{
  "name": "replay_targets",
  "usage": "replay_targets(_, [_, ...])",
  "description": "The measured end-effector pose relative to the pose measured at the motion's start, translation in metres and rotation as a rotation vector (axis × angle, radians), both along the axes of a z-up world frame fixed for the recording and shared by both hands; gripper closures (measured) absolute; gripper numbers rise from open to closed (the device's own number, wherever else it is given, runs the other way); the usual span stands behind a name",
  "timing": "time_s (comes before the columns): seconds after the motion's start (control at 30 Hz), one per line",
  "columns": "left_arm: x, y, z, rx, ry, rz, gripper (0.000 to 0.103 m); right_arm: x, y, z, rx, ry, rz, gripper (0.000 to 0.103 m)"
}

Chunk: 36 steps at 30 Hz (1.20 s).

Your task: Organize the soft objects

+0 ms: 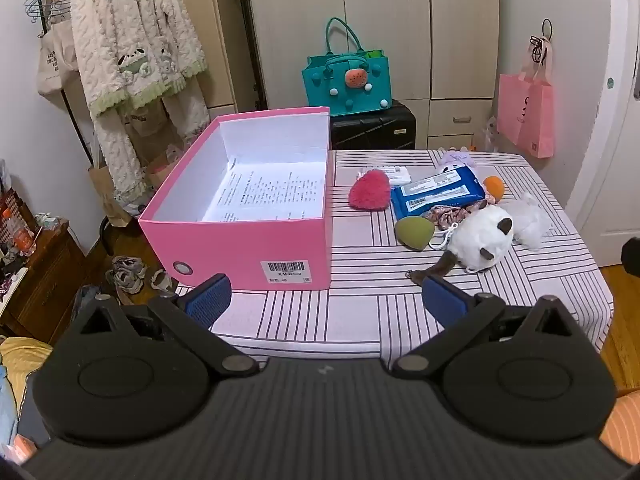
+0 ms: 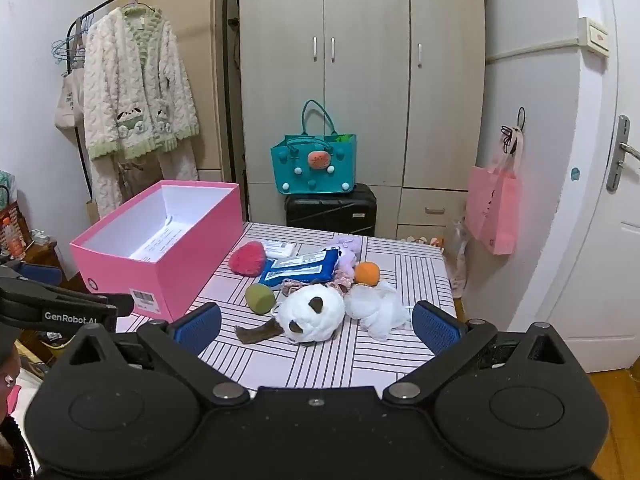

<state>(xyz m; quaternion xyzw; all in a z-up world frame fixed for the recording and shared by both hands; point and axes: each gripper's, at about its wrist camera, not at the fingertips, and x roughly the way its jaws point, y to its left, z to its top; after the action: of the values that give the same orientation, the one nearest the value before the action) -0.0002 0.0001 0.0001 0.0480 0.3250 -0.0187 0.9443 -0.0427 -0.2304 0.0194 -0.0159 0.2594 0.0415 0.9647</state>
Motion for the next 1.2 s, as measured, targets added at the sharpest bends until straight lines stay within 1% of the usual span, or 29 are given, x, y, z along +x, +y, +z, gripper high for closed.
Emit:
replay_targets(0.17, [0.0, 0.0, 0.0, -0.001, 0.007, -0.002, 0.0, -0.002, 0.0, 0.0, 0.003, -0.004, -0.001, 0.0])
replay_targets(0.3, [-0.003, -0.002, 0.0, -0.009, -0.014, -0.018, 0.0, -0.002, 0.002, -0.001, -0.003, -0.007, -0.004, 0.0])
replay_targets(0.33, [-0.001, -0.001, 0.0, -0.013, -0.019, -0.023, 0.0, -0.01, -0.002, 0.0, -0.002, -0.015, 0.001, 0.0])
replay_targets(0.4, [-0.001, -0.001, 0.0, -0.017, -0.027, -0.032, 0.0, -0.009, -0.002, -0.001, -0.009, -0.015, -0.004, 0.0])
replay_targets(0.5, [-0.007, -0.001, 0.005, -0.018, -0.031, -0.03, 0.0, -0.007, 0.003, -0.001, -0.022, -0.018, -0.005, 0.0])
replay_targets(0.63, [-0.004, -0.005, 0.009, -0.007, -0.03, -0.026, 0.0, -0.004, 0.002, 0.003, -0.053, -0.024, -0.009, 0.0])
replay_targets(0.67, [-0.006, 0.0, 0.008, -0.014, -0.035, -0.027, 0.0, -0.003, 0.001, 0.005, -0.064, -0.023, -0.006, 0.0])
replay_targets(0.8, [-0.006, -0.001, 0.012, -0.012, -0.044, -0.05, 0.0, 0.001, -0.002, 0.01, -0.089, -0.013, 0.006, 0.0])
replay_targets(1.03, [-0.004, -0.004, 0.018, 0.003, -0.064, -0.056, 0.0, 0.002, -0.003, 0.01, -0.083, -0.008, 0.035, 0.0])
replay_targets(1.2, [-0.001, -0.004, 0.02, 0.005, -0.063, -0.054, 0.0, 0.005, -0.004, 0.011, -0.078, -0.007, 0.045, 0.0])
